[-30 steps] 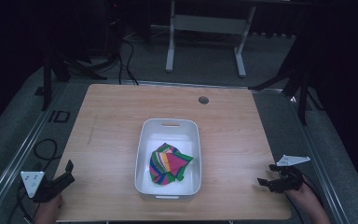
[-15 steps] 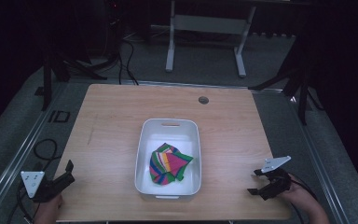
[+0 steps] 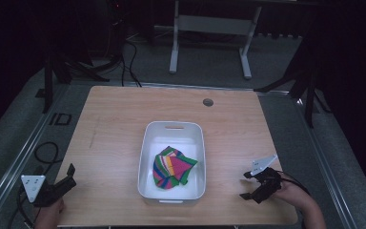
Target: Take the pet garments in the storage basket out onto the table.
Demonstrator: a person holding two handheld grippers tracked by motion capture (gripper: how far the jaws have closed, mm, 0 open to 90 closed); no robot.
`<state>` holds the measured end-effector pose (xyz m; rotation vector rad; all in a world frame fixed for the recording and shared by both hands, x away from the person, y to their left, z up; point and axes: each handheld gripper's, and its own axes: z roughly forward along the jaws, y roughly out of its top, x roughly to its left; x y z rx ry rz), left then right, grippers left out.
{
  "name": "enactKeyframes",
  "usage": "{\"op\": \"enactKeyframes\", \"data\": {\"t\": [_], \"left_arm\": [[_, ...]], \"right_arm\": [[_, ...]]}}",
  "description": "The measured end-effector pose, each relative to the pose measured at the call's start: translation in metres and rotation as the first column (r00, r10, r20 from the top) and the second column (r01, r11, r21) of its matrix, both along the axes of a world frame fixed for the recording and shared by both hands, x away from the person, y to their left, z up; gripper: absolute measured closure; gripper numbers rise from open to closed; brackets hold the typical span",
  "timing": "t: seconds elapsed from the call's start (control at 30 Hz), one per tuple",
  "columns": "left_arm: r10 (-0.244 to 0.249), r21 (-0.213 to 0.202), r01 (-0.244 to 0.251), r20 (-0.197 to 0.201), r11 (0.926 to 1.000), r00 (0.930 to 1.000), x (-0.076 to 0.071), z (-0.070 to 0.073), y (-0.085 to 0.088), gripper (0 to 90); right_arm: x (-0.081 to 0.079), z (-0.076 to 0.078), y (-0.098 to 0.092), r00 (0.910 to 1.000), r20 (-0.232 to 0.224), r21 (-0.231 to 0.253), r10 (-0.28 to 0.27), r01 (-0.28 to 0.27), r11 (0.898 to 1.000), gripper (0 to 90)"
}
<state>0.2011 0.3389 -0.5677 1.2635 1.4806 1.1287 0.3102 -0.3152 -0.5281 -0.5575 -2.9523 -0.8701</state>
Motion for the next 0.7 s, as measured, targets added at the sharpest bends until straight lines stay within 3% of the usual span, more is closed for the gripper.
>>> {"op": "enactKeyframes", "data": {"t": [0.17, 0.5, 0.7], "left_arm": [[-0.001, -0.001, 0.001, 0.001, 1.0, 1.0, 0.0, 0.0, 0.0, 0.9], [-0.004, 0.0, 0.004, 0.002, 1.0, 1.0, 0.0, 0.0, 0.0, 0.9], [-0.006, -0.001, 0.006, 0.002, 1.0, 1.0, 0.0, 0.0, 0.0, 0.9]], "right_arm": [[0.004, 0.008, 0.013, 0.9993, -0.017, 0.0, 0.032, -0.032, 0.999, 13.4], [0.01, 0.033, 0.041, 0.9945, 0.01, 0.009, 0.104, -0.105, 0.994, 13.2], [0.016, 0.059, 0.062, 0.9868, 0.036, 0.031, 0.158, -0.159, 0.987, 13.4]]}}
